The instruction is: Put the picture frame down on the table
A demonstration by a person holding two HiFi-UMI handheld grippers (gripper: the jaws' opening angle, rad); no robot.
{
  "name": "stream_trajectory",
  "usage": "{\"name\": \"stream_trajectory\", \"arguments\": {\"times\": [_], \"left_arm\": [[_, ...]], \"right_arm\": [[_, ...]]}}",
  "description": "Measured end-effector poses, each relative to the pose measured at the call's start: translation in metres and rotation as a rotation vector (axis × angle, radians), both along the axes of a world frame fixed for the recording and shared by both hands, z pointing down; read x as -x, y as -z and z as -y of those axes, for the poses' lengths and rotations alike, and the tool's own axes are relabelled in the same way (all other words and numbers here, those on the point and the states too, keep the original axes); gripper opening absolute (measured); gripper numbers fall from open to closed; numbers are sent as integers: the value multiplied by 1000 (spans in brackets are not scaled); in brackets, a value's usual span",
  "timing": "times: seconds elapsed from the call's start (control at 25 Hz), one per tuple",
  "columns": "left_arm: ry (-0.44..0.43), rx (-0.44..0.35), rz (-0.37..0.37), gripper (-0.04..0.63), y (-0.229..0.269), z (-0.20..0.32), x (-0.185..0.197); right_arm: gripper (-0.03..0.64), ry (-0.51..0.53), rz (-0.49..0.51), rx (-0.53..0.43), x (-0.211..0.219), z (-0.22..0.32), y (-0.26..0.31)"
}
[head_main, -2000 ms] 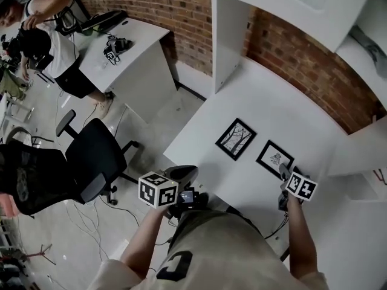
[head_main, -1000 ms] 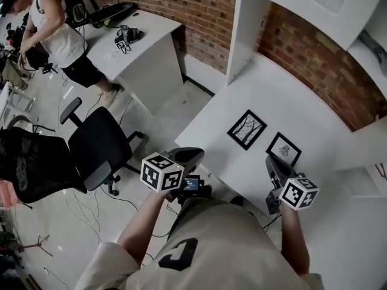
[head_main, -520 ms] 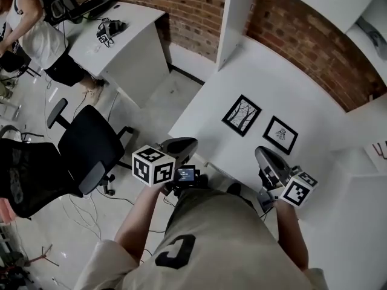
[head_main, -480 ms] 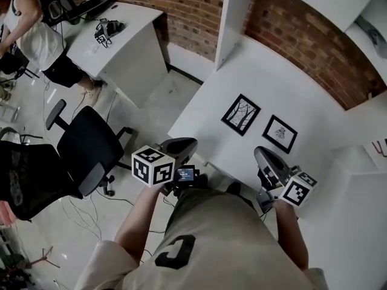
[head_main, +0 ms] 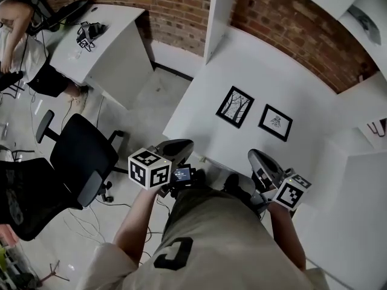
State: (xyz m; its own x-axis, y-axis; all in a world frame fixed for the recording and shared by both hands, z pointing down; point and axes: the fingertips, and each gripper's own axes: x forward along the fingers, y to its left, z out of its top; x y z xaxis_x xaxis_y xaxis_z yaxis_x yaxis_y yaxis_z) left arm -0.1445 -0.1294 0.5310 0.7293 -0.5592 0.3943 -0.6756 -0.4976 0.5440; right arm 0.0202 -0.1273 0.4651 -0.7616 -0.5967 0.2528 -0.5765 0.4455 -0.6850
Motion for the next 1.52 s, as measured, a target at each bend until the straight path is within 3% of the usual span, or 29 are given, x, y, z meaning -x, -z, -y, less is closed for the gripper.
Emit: {"name": "stream_trajectory", "arguments": {"times": [0.4,0.84,1.2,1.52], "left_arm": [[-43,-5,9,15,-12,-13,1],[-53,-27,27,15,2,-30,-13],[-123,-45,66,15,18,-53,-67],[-189,-75,89,15,30,-74,-111]], "right_arm": [[9,9,16,66,14,-25,-10],[9,37,27,68,12,-49,-9],[9,-55,104,74,-44,-76,-5],[9,-53,119,31,-73,-99,3]]}}
